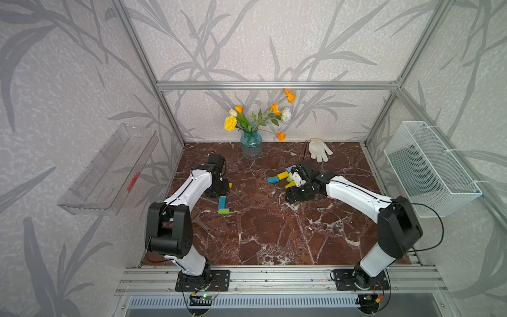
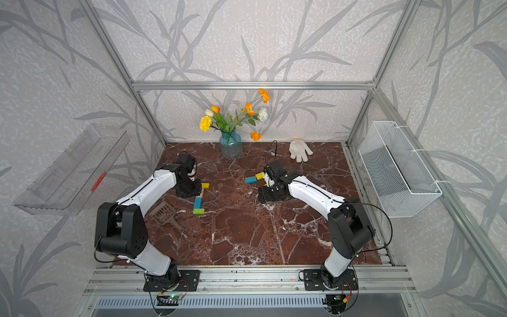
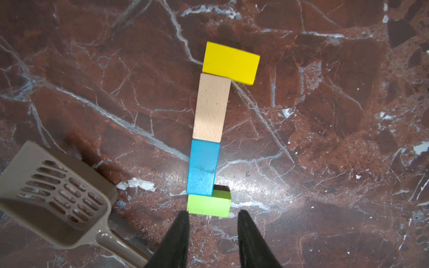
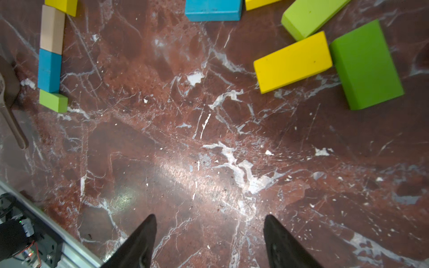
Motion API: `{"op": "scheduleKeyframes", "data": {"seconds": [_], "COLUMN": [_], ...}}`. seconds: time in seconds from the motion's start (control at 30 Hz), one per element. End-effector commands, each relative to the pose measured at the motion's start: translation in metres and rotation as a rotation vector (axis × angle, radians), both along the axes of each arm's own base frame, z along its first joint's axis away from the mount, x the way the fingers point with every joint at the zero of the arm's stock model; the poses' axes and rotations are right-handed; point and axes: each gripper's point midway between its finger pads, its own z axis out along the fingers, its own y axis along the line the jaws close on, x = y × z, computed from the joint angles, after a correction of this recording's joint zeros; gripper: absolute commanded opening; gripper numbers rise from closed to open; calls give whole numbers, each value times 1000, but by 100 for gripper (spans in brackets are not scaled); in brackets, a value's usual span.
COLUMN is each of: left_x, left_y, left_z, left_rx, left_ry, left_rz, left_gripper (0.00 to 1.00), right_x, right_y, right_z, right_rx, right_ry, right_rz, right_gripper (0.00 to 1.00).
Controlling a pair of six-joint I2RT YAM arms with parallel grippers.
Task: Assemble the letter c with building blocks
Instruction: Pick up the building block from the center of the board.
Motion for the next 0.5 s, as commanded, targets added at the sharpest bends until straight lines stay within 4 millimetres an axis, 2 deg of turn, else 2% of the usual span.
{"op": "scheduleKeyframes", "data": {"seconds": [0.0,0.23,0.47], "left_x": [11,10,7], "left_y": [-6,-22,-23], "left_z": [5,2,2], "left_rx": [-25,-120,-129], "left_ry": [-33,-45,-52], "left_rz": [-43,-60,-77], "left_gripper": [37,39,40], "right_x": [22,45,59], "right_y": [-5,1,3], "right_z": [2,-8,-25], "right_rx": [-99,-216,-221], "right_ry": [-77,-137,-120], "right_rz": [-8,163,241], "right_gripper": [74,83,83]}}
